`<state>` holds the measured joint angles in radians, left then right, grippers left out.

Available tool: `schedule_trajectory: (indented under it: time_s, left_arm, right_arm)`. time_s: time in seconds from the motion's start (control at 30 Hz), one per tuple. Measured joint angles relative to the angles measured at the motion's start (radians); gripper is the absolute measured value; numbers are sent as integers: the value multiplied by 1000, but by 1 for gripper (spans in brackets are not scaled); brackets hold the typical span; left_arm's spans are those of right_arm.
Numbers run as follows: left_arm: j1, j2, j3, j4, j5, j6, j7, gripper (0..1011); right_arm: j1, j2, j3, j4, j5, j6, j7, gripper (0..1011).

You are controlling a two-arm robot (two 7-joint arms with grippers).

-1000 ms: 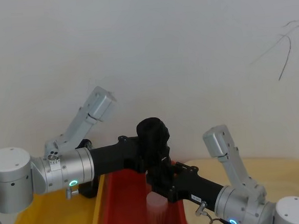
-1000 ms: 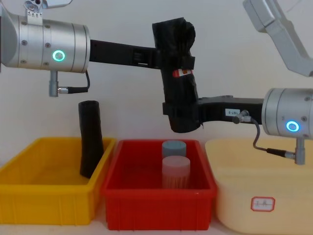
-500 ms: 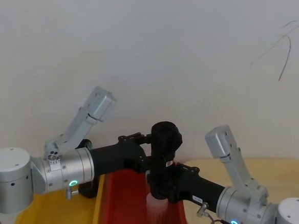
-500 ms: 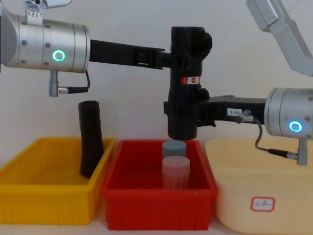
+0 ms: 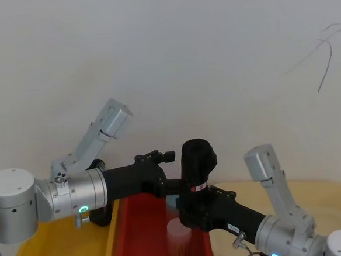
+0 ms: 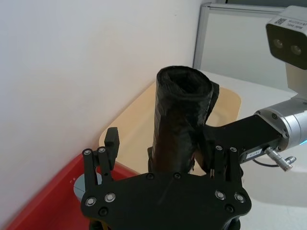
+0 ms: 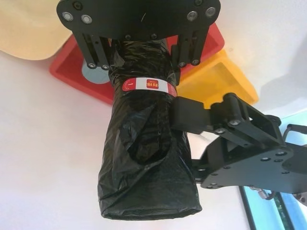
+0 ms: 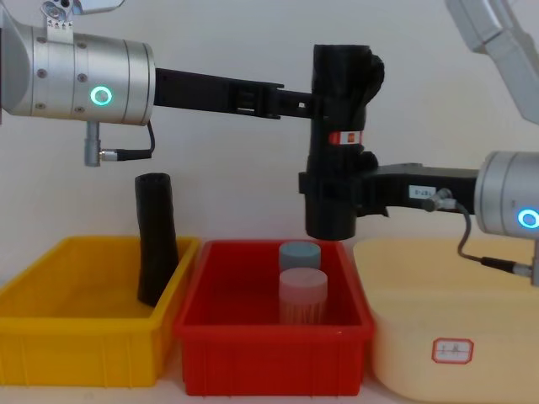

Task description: Pick up the garbage bag with the one hand and transfer it to the other hand.

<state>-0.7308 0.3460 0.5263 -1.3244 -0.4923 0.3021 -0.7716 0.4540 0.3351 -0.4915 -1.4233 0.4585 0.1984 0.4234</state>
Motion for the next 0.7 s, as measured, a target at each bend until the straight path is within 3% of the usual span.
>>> schedule_trajectory:
  time_s: [0.33,0.7]
  left_arm:
    - [0,2,0,0,-3,0,-2,1002]
    - [1,15,-3,2,-42,-8,-58,1002]
  right_arm:
    - [-30,19,31,-29,3,9,-33,593]
    - [-46,20,63,-37,-8,22,-87,593]
